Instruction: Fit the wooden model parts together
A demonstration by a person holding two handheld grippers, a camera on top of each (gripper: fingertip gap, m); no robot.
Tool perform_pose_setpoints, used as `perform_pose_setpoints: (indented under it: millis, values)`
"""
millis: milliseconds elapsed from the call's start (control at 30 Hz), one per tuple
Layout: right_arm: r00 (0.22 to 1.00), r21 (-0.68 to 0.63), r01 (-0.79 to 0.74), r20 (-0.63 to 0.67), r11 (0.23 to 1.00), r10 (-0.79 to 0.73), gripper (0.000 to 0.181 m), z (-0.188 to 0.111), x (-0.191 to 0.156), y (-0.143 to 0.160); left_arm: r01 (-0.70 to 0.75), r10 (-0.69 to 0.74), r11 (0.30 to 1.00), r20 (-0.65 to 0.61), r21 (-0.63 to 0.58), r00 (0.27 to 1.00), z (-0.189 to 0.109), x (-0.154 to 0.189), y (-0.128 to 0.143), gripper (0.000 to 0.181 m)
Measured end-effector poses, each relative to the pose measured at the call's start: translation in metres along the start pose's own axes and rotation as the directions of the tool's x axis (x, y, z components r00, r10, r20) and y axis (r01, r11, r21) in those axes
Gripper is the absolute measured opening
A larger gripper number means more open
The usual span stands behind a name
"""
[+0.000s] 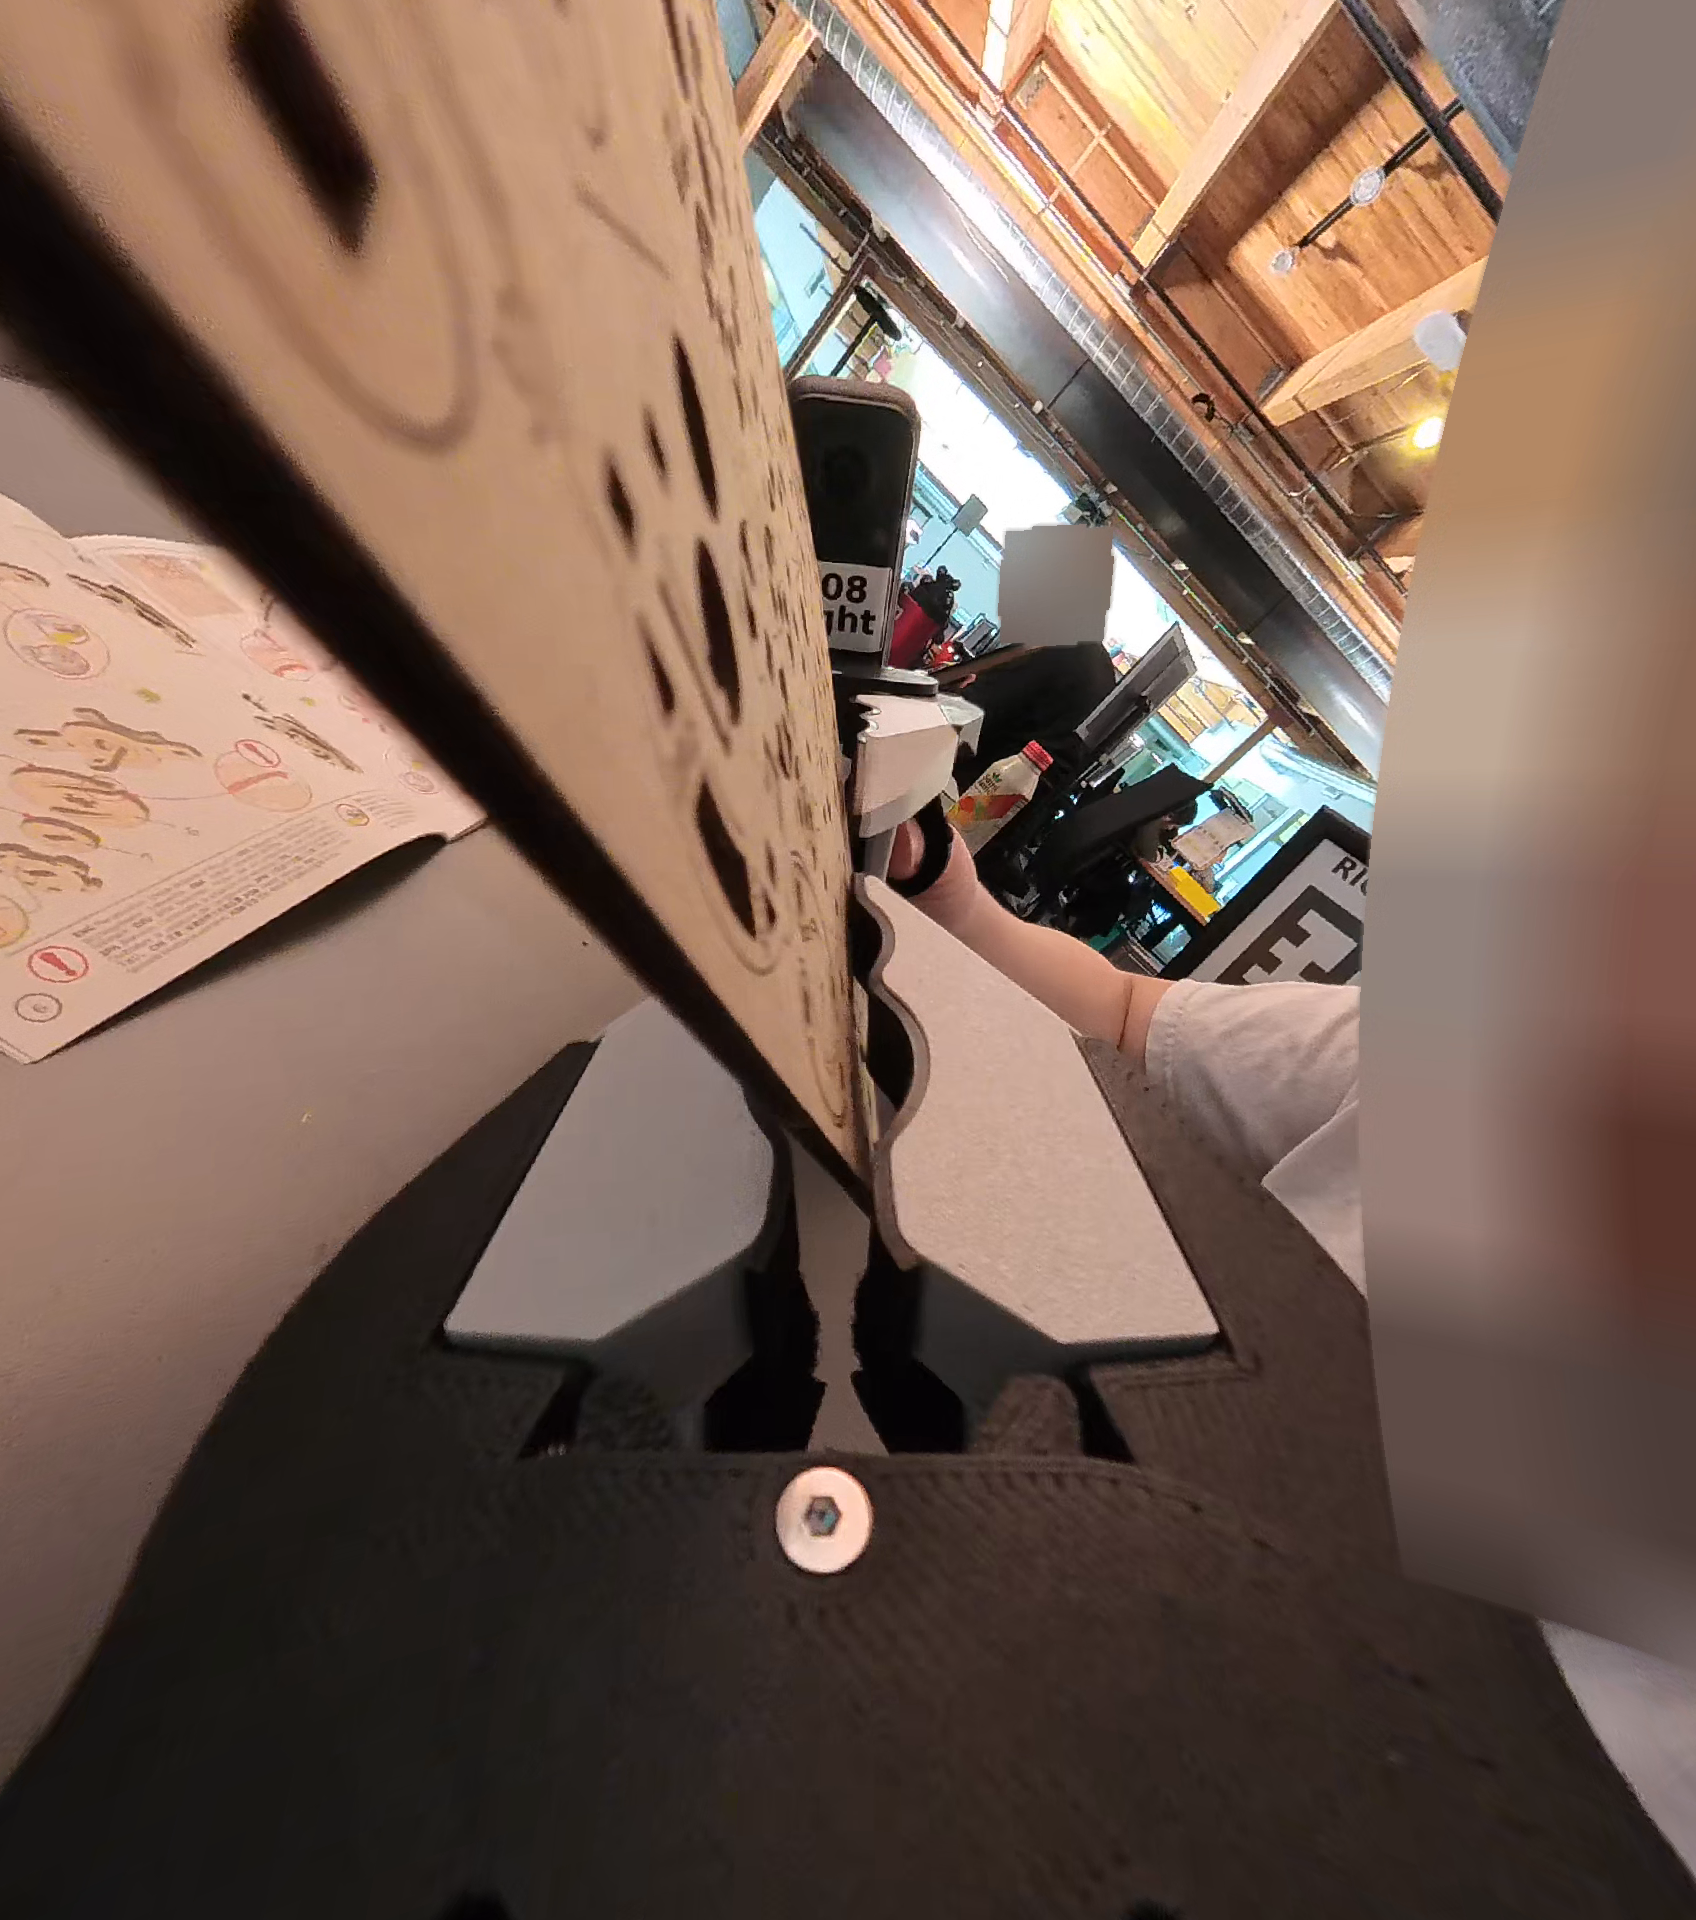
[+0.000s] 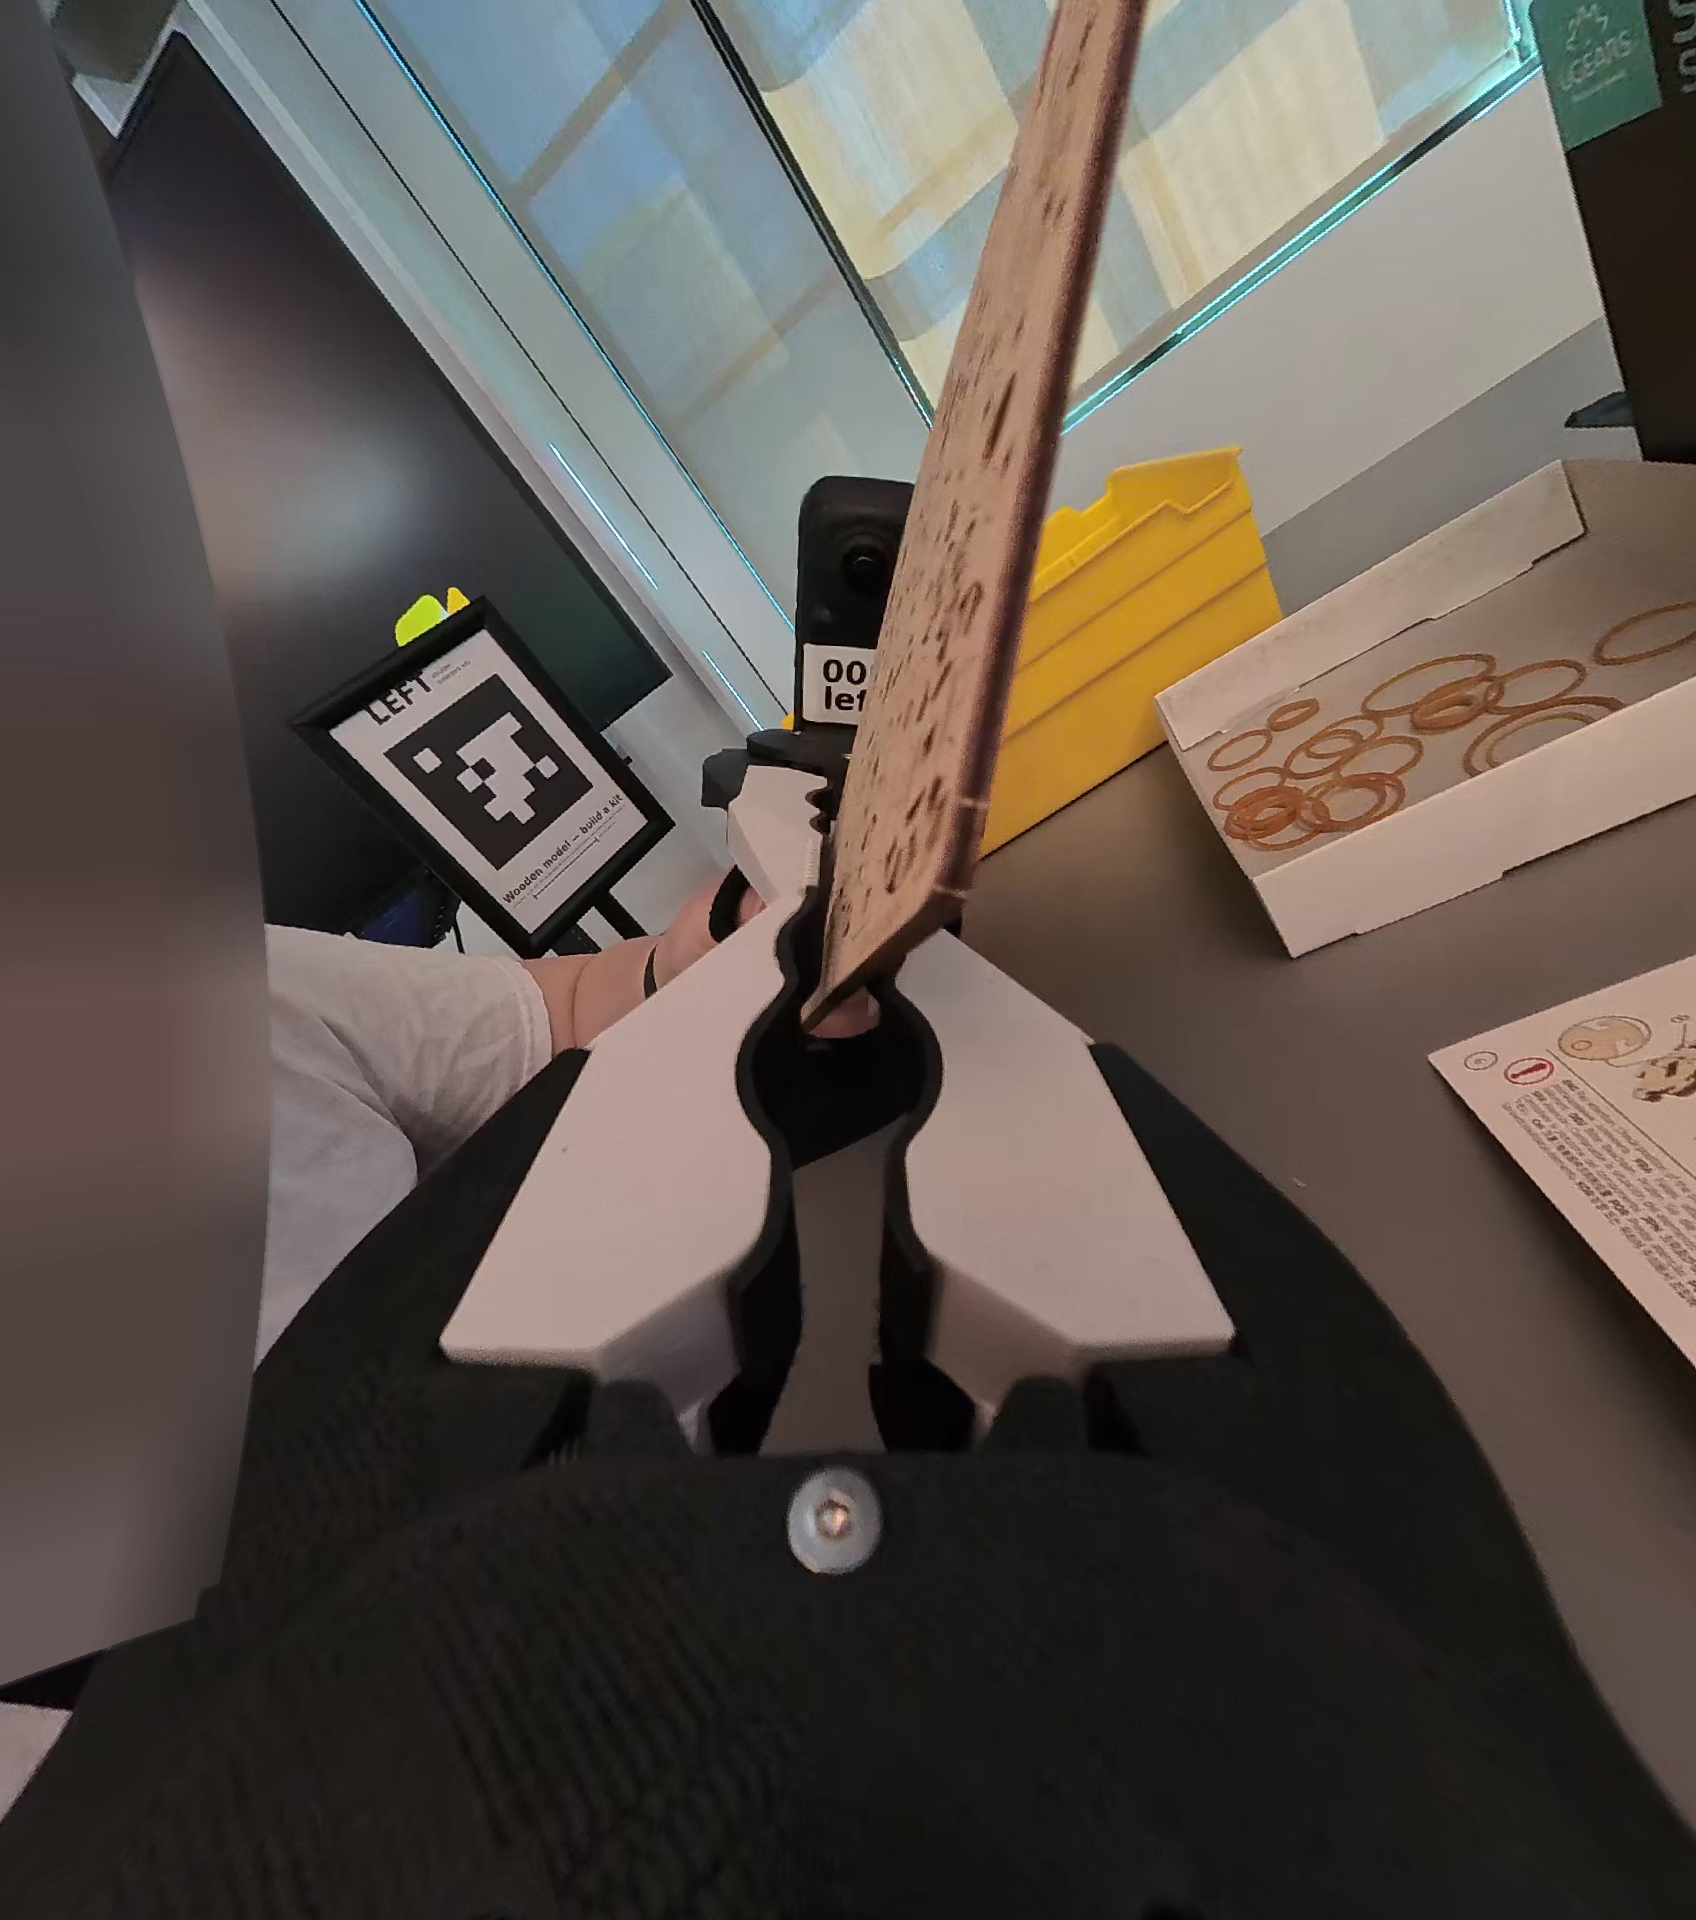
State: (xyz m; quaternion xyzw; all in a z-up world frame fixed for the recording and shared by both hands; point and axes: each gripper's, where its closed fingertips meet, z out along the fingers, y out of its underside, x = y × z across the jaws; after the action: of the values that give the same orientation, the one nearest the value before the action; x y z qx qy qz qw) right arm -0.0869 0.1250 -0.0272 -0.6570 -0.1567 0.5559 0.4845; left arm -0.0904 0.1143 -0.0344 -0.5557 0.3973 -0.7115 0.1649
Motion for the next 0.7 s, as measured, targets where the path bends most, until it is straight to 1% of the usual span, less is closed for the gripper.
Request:
perform_pose_setpoints:
  millis: [200, 300, 367, 467, 600, 700]
  values:
    - [0.999, -0.018, 0.013, -0.031, 1.000, -0.013, 0.003, -0.0001, 0.0036, 0.0016, 0.015, -0.015, 1.000, -0.007, 0.002, 1.000, -0.0002, -0.0037, 0.0010, 0.000]
    - [0.998, -0.036, 0.032, -0.044, 0.999, -0.034, 0.002, -0.0005, 0.0052, 0.0035, 0.045, -0.044, 0.999, -0.029, 0.022, 0.999, 0.0006, -0.0039, 0.0001, 0.008]
    - [0.999, -0.034, 0.023, -0.033, 0.999, -0.025, 0.002, 0.0001, 0.0036, 0.0036, 0.053, -0.052, 0.998, -0.031, 0.024, 0.998, 0.0003, -0.0040, 0.0000, 0.002]
    - [0.999, -0.033, 0.024, -0.030, 0.999, -0.025, 0.002, 0.0006, 0.0035, 0.0040, 0.056, -0.055, 0.998, -0.029, 0.022, 0.998, -0.0002, -0.0042, 0.0000, 0.001]
    - [0.999, -0.030, 0.041, -0.032, 0.999, -0.042, 0.003, 0.0010, 0.0030, 0.0035, 0.113, -0.110, 0.993, -0.057, 0.044, 0.992, -0.0008, -0.0038, -0.0015, 0.002]
    - [0.997, -0.051, 0.060, -0.046, 0.997, -0.063, 0.002, 0.0027, 0.0047, 0.0076, 0.159, -0.152, 0.983, -0.078, 0.090, 0.985, -0.0045, -0.0056, -0.0078, 0.004]
